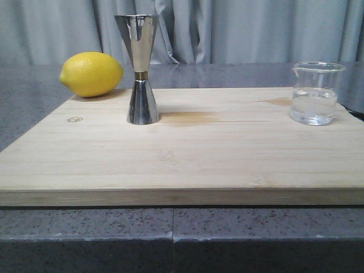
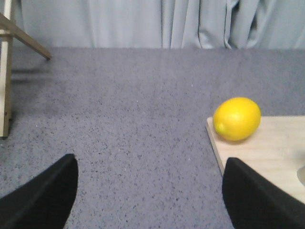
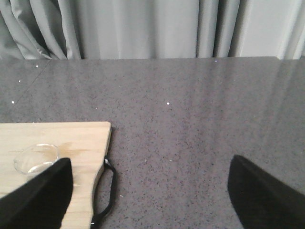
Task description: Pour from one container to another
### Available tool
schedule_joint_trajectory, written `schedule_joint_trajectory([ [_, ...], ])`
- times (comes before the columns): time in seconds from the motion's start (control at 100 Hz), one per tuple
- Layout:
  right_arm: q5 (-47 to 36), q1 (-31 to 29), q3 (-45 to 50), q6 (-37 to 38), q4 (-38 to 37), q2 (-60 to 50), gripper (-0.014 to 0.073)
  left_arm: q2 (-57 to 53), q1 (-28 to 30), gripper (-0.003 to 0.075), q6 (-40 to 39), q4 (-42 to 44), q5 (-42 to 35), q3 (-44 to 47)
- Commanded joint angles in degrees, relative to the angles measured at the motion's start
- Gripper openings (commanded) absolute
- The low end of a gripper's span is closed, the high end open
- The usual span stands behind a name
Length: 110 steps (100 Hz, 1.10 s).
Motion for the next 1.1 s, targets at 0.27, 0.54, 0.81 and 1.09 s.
schedule_joint_trajectory([
  [0.27, 1.4, -0.4, -5.6, -0.5, -0.1, 7.7, 0.0628, 16.4, 0.1, 0.0579, 18.2, -16.4, 12.3, -7.6],
  [0.54, 1.1, -0.4, -5.6, -0.5, -0.1, 8.0, 0.0628, 29.9, 0.1, 0.0579, 37.7, -31.5, 11.5, -8.6],
  [0.81, 1.1, -0.4, -5.6, -0.5, -0.1, 8.0, 0.0628, 38.3, 0.1, 0.0579, 66.5, -53.2, 12.6, -8.4],
  [1.09, 1.1, -0.4, -5.6, -0.5, -0.1, 8.0, 0.0628, 46.4, 0.1, 0.0579, 84.1, -67.0, 23.2, -8.4],
])
